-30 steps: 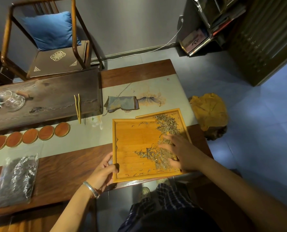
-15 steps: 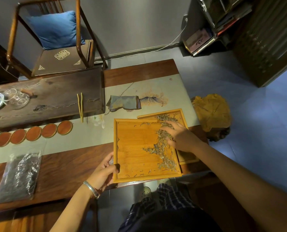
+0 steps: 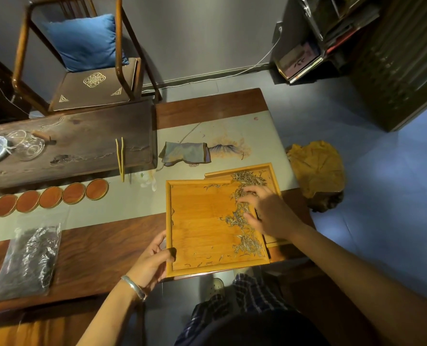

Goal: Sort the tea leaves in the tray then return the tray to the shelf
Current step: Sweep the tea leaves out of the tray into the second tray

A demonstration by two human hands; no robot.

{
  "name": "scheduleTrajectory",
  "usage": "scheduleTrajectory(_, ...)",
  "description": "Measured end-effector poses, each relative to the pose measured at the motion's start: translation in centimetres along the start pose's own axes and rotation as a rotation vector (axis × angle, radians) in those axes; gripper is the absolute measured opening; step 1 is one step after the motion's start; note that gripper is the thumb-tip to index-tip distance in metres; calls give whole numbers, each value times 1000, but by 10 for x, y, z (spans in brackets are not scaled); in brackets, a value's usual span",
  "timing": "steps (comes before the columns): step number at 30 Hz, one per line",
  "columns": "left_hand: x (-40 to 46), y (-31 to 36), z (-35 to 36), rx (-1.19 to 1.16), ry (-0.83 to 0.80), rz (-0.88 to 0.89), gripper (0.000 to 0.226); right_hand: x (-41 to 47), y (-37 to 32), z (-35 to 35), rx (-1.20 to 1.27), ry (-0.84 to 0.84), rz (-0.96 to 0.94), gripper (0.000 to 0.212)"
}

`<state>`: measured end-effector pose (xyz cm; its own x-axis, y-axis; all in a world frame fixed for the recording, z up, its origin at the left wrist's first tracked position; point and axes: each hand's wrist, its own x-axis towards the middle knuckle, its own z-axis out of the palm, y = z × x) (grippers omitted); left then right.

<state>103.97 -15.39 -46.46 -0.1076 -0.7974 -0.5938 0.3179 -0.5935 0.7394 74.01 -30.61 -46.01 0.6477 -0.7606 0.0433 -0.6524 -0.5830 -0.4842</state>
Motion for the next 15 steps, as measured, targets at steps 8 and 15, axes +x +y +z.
scheduleTrajectory(8, 4, 4, -2, 37, -9, 1, 71, -3, -6, 16, -1, -57, -58, 51)
scheduleTrajectory(15, -1, 6, -4, 64, -43, 5, 65, 16, 6, 9, 23, -55, 40, 46)
